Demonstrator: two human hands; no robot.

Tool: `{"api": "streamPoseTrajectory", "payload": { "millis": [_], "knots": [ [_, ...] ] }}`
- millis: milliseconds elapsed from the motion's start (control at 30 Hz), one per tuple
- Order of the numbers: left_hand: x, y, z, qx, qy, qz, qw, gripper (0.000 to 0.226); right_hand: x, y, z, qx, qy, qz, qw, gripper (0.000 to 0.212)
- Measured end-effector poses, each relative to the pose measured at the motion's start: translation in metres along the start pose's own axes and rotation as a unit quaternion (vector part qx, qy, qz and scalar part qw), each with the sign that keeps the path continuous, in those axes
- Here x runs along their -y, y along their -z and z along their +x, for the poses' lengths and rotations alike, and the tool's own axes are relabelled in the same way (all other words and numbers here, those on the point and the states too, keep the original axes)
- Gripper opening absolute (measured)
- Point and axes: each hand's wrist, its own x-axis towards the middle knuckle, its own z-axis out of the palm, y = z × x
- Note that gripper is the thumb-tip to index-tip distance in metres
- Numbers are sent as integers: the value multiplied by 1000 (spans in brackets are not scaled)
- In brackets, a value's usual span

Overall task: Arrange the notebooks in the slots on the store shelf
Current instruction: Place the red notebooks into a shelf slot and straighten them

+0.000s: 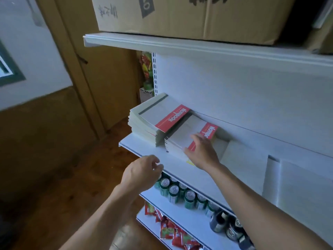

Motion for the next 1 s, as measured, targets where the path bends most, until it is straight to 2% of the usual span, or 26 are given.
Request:
{"api": "streamPoseTrajectory", "payload": {
  "millis": [167,233,333,433,500,667,800,1000],
  "knots": [
    [-4,7,59,16,-83,-75,994,44,-14,-12,26,-105,-156,91,978,72],
    [-13,4,74,26,-151,-30,988,49,-20,-16,22,-142,-191,125,963,64],
    [-21,-8,97,69,-242,67,965,62,-20,-17,13,-173,-224,127,951,42],
    [-17,-17,113,116,-259,129,950,68,-11,-18,3,-161,-267,140,940,33],
    [-13,-19,113,120,-277,149,942,68,-5,-23,-3,-161,-292,159,929,26],
    [1,-23,108,121,-339,173,917,67,-4,-28,-9,-200,-361,268,871,18],
    [4,-26,107,107,-334,148,925,66,1,-29,-17,-218,-370,319,845,12],
    [1,-25,108,128,-393,170,895,71,4,-23,-26,-222,-390,365,816,10]
  ]
}}
